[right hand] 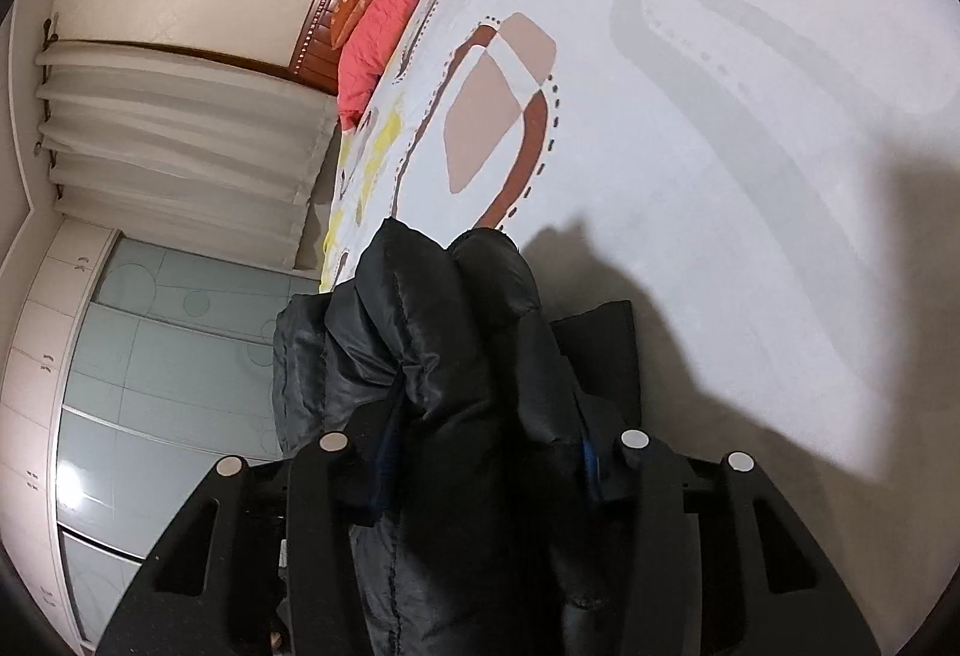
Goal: Fold large clothes
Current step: 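Open both tools and pull them back from the folded jacket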
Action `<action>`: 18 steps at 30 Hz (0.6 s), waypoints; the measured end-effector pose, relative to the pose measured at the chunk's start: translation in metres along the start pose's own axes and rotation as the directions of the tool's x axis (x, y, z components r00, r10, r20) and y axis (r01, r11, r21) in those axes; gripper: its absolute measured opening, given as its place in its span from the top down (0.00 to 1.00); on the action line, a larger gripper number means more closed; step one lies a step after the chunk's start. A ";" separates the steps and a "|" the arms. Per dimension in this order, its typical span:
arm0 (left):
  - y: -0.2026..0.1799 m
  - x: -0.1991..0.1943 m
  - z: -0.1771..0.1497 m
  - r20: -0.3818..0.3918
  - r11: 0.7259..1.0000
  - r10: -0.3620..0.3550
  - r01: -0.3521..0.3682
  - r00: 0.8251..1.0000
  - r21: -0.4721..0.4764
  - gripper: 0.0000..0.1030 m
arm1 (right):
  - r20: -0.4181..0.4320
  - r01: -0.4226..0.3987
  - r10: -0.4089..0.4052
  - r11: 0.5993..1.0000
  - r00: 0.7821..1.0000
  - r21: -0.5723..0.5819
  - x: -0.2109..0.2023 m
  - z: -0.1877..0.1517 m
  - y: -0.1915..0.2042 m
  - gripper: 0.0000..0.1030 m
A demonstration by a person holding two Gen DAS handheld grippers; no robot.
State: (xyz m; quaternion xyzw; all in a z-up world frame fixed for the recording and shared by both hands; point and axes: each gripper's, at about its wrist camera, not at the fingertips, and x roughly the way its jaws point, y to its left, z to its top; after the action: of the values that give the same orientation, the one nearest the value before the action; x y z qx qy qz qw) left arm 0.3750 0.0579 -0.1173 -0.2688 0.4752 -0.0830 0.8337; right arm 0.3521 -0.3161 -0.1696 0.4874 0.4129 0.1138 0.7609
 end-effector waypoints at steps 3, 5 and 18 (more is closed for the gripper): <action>-0.004 -0.014 -0.005 0.027 0.999 0.020 -0.022 0.999 0.044 0.15 | 0.020 0.041 -0.040 0.998 0.999 -0.053 -0.013 -0.005 0.013 0.48; -0.008 -0.025 -0.011 0.052 0.996 0.052 -0.056 0.997 0.076 0.14 | 0.049 0.081 -0.076 0.990 0.996 -0.116 -0.027 -0.013 0.026 0.47; -0.034 -0.101 -0.092 0.197 0.930 0.227 -0.272 0.954 0.245 0.12 | 0.182 0.337 -0.290 0.875 0.940 -0.346 -0.096 -0.123 0.076 0.46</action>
State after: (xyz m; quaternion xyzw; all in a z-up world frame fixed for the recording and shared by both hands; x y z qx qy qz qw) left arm 0.2480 0.0350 -0.0617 -0.0960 0.4189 -0.0173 0.9028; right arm 0.2174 -0.2542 -0.0791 0.2668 0.4089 0.0345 0.8720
